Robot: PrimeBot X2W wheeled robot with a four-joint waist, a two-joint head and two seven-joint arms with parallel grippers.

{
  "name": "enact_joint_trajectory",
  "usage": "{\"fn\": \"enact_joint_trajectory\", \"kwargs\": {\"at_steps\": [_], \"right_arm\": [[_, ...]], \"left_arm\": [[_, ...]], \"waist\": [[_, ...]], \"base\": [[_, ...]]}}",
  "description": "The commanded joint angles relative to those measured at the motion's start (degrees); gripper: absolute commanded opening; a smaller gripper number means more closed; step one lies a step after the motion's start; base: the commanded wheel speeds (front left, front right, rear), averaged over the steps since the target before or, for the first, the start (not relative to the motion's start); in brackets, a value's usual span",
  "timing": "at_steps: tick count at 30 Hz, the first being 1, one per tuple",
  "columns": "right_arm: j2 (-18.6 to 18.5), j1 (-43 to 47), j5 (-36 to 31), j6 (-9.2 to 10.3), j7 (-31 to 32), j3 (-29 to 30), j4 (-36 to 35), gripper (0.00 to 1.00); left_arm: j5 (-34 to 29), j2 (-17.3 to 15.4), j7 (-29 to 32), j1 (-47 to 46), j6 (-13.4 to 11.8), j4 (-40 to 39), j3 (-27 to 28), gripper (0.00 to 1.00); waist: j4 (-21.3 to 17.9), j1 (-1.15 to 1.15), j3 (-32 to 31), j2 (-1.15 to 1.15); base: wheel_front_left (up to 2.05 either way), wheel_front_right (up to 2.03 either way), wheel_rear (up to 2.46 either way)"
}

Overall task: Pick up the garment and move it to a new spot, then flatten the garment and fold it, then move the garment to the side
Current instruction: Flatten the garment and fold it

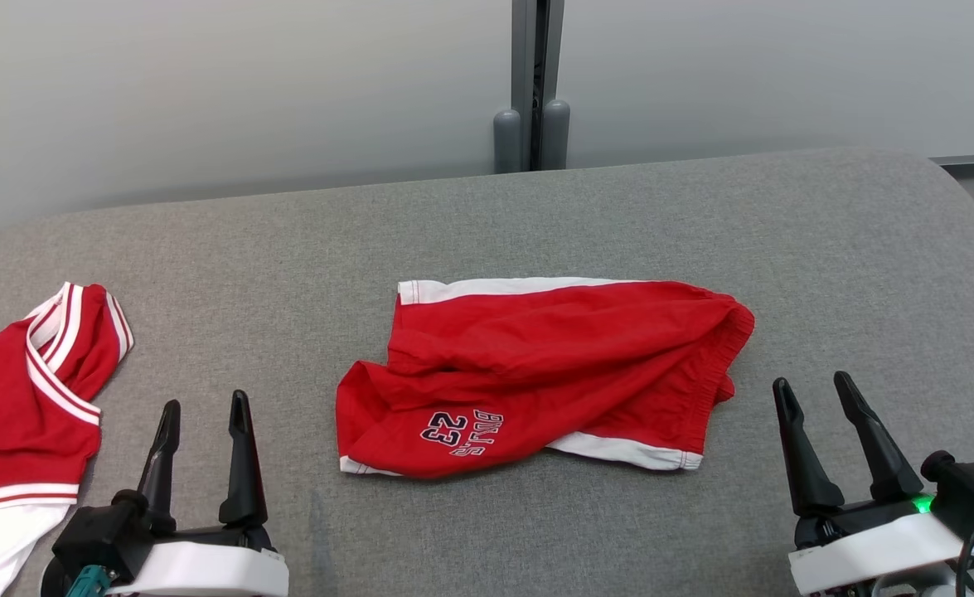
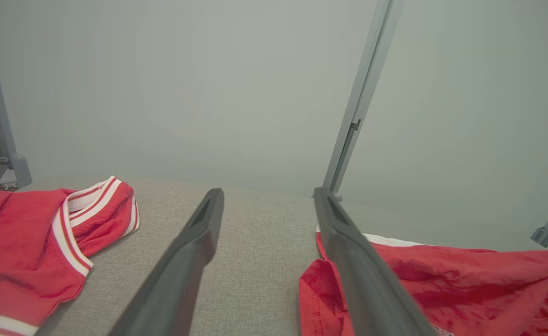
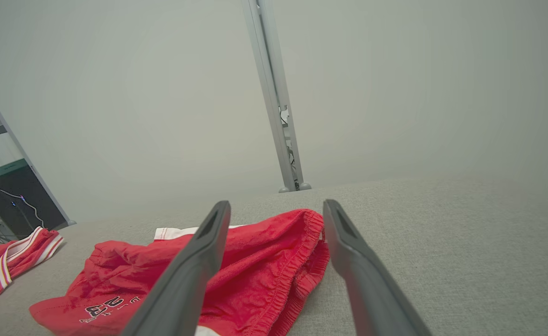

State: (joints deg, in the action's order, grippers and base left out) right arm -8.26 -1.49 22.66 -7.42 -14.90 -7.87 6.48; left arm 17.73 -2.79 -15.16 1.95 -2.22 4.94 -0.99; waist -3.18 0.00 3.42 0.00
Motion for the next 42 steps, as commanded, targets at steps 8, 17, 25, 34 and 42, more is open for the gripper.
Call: {"fn": "enact_joint_trajectory", "kwargs": {"at_steps": [8,17,25,34,42], "right_arm": [[-1.87,-1.0,4.53,-0.13,-0.2,-3.3,4.16,1.0],[-3.9,-3.76,8.76,-0.13,1.43,-8.7,8.19,1.0],[-4.92,-6.93,12.31,-0.13,4.63,-12.23,12.16,1.0],[-6.34,-9.45,16.7,-0.13,7.82,-17.81,14.73,1.0],[-7.25,-12.76,19.63,-0.13,8.26,-21.68,16.77,1.0]], "left_arm": [[-1.36,-0.16,-0.15,-1.36,3.64,5.03,0.04,1.0],[0.95,-1.23,0.5,-4.35,6.72,14.0,-1.13,1.0],[1.12,-3.7,7.58,-6.63,7.95,18.01,-3.62,1.0],[1.77,-6.71,16.31,-7.81,9.34,17.79,-9.83,1.0],[4.32,-9.39,20.01,-9.42,9.75,15.29,-15.25,1.0]], "waist": [[-0.24,0.0,0.16,0.0],[-0.93,0.0,1.56,0.0],[-1.17,0.0,2.42,0.0],[-0.92,0.0,3.79,0.0],[-1.18,0.0,5.58,0.0]], "base": [[0.0,0.0,0.0],[0.0,0.0,0.0],[0.0,0.0,0.0],[0.0,0.0,0.0],[0.0,0.0,0.0]]}}
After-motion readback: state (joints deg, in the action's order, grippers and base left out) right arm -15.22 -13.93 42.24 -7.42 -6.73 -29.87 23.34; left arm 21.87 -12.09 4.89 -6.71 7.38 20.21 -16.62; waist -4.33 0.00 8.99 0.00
